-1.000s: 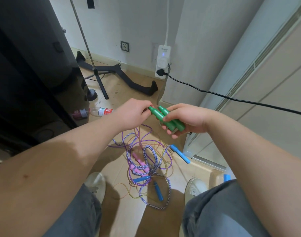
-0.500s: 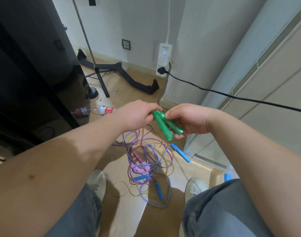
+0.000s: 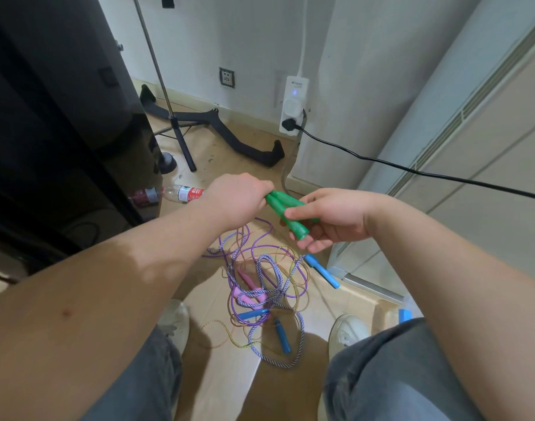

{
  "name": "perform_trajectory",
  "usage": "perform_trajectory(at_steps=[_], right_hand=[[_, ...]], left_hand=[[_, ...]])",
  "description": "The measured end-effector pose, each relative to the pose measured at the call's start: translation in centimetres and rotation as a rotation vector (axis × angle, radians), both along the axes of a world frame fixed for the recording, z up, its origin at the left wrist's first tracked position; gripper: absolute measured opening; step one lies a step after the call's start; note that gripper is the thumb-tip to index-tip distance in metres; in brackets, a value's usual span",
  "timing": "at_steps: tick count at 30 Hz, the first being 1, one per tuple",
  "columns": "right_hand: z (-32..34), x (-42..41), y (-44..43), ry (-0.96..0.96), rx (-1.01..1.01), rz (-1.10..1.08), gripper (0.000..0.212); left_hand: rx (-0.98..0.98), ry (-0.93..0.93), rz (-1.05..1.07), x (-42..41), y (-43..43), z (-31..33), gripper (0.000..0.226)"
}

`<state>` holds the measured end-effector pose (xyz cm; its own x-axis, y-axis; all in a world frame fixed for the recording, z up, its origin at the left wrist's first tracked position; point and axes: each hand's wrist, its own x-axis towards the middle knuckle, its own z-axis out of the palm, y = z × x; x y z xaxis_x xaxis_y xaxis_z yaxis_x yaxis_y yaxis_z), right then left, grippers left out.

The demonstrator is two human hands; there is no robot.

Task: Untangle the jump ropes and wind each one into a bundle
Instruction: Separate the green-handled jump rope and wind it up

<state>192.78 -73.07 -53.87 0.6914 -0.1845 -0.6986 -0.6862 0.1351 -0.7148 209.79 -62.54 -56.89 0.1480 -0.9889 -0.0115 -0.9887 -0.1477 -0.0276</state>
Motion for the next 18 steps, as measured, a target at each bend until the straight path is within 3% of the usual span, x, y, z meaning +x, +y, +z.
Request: perform_trajectory(at_steps=[10, 14, 18], right_hand=[[0.6, -0.9, -0.4, -0.014, 0.036, 0.004, 0.013], [0.8, -0.9, -0.4, -0.015, 0.012, 0.022, 0.013], [0.8, -1.0, -0.4, -0.044, 0.037, 0.019, 0.013]], left_hand=[[-0.002, 0.205, 0.175, 2.1, 0.4, -0.7, 0.024], [-0.072, 0.445, 0.046, 1.3, 0.6, -0.6, 0.056], [-0.051, 0.540, 0.026, 0.6, 0.5, 0.1, 0.022]])
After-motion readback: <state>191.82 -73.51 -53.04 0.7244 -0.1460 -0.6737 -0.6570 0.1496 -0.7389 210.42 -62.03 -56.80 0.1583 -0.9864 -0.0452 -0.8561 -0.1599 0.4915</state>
